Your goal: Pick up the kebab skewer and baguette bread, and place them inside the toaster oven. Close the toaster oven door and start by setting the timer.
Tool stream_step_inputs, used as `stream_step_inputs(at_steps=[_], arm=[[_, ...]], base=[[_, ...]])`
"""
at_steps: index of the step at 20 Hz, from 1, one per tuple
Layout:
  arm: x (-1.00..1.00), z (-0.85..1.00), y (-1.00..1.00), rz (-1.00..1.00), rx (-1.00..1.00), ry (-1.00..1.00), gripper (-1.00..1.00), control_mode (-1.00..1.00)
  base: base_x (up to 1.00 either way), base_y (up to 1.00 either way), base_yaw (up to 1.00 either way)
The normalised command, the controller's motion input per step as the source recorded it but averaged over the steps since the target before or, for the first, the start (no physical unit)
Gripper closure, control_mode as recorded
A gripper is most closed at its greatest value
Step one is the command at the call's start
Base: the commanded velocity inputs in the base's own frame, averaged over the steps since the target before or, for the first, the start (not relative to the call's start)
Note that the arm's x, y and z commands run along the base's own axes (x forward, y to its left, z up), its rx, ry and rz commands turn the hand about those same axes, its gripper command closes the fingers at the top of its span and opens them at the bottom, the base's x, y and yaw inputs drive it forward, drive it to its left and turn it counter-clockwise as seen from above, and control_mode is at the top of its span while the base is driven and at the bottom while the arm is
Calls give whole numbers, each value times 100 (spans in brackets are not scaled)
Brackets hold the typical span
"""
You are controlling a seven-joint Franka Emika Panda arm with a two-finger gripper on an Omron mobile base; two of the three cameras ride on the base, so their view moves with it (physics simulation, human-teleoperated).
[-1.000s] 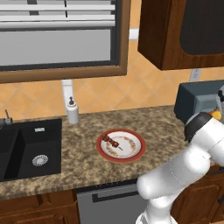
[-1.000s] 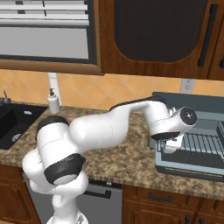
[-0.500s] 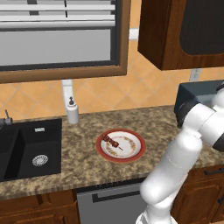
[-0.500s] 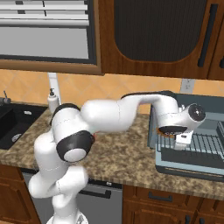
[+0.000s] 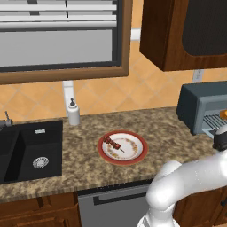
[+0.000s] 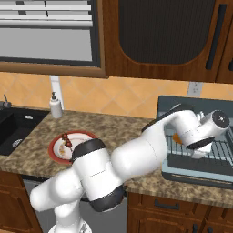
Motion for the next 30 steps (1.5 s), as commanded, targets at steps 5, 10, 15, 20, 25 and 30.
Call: stream_step_inputs(at_steps=[5, 10, 15, 20, 25, 30], arm=[[-8, -19, -6, 1, -2, -4, 100, -100], [9, -18, -22, 1, 0, -3, 100, -100], [26, 0, 0, 0, 0, 0, 100, -100], [24, 0, 0, 0, 0, 0, 100, -100], [13, 0, 0, 0, 0, 0, -100, -100], [0, 0, 0, 0, 0, 0, -100, -100]], base=[[0, 0, 0], [0, 0, 0], [0, 0, 0], [0, 0, 0], [0, 0, 0], [0, 0, 0]])
